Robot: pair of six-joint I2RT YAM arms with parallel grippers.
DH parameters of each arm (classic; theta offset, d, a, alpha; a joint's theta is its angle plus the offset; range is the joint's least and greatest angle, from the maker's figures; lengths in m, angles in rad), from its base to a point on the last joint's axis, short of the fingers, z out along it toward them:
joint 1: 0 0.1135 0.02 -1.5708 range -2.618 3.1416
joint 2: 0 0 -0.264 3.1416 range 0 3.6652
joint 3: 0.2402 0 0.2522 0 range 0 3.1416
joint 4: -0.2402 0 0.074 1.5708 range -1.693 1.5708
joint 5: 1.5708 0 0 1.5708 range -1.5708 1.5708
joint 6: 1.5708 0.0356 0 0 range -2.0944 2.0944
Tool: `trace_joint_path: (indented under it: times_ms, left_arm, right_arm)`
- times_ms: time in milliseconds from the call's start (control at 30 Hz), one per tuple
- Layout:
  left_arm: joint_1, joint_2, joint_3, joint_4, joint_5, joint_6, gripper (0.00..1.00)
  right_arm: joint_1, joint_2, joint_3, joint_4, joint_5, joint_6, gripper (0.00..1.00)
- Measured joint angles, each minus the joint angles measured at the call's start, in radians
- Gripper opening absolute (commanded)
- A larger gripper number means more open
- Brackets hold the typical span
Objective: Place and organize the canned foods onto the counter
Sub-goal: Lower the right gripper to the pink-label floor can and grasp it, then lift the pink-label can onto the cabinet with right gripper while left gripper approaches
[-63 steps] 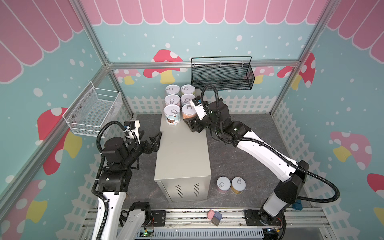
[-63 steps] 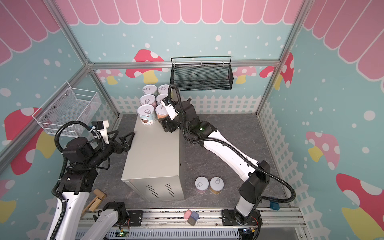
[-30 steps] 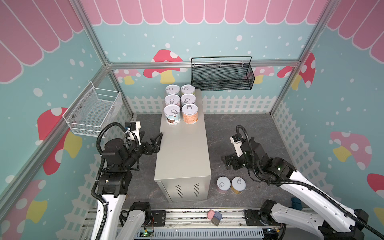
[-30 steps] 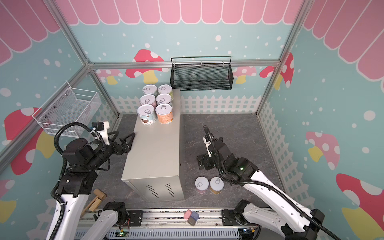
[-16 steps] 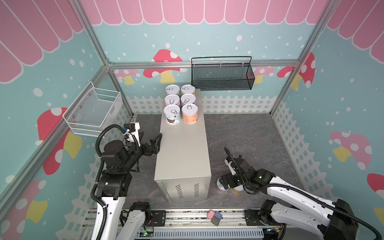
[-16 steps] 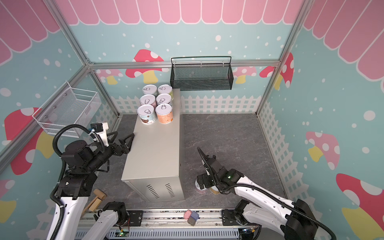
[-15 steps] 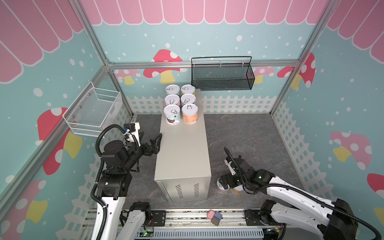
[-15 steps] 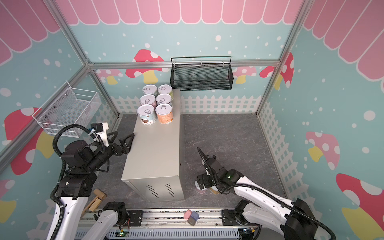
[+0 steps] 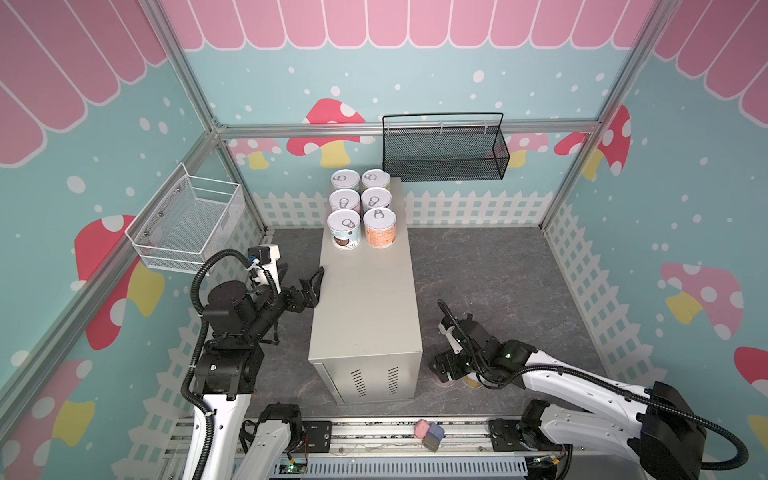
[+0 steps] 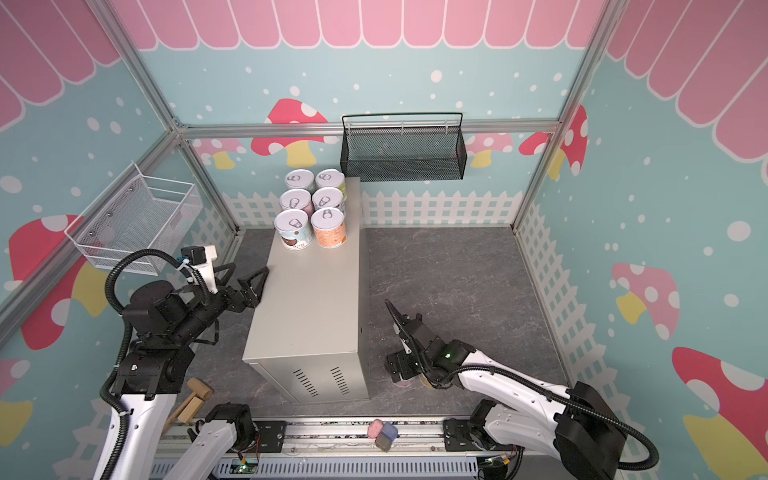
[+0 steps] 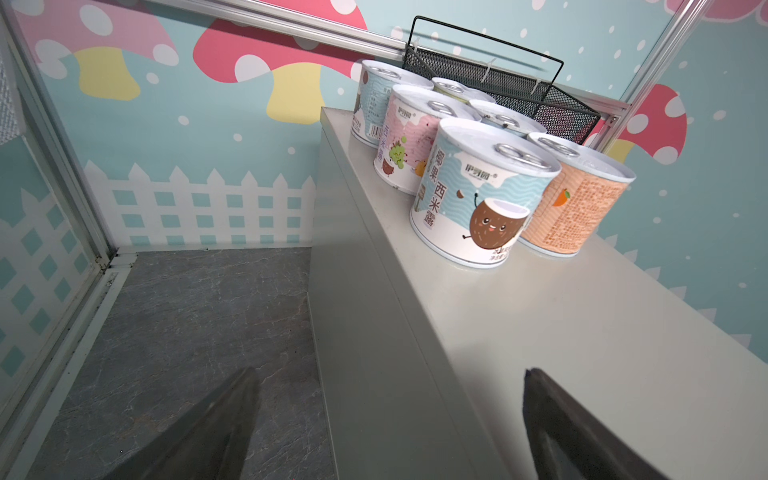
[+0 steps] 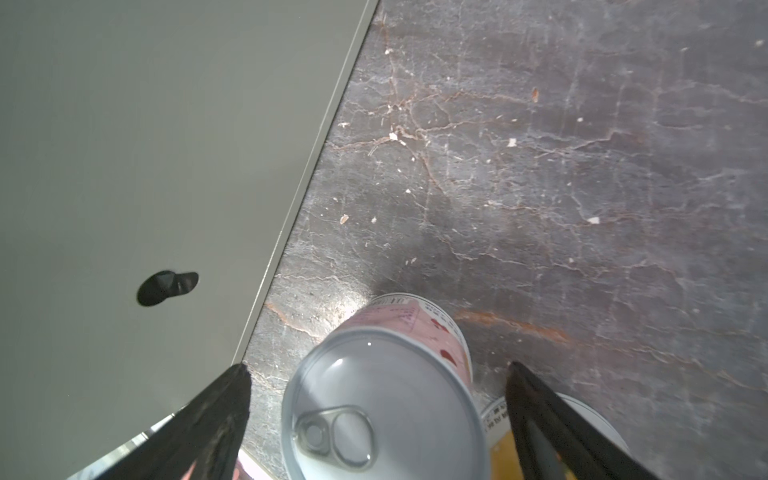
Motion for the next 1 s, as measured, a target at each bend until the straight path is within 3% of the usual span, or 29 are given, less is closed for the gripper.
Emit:
trace_joint_path:
  times_ms: [233,600,800,1000]
  left_arm:
    - [-0.004,0.011,0.032,-0.040,0.012,-0.001,0.99]
    - [-0.056,0.079,0.301,-0.217,0.141,-0.042,0.99]
    - [-0.196,0.150,0.457,-0.363,0.276,-0.041,0.99]
    - [-0.447,0.213,0.568,-0.488,0.293,-0.024,0.99]
  right_arm:
    - [0.031,0.019,-0.019,0.054,0.015,0.017,0.91]
    - [0.079,0.045,-0.017,0.043,0.093,0.038,0.94]
    - [0.085,0.027,-0.017,-0.016,0.105,0.048,0.94]
    - [0.113,0.041,-0.008,-0.051,0.113,0.063,0.92]
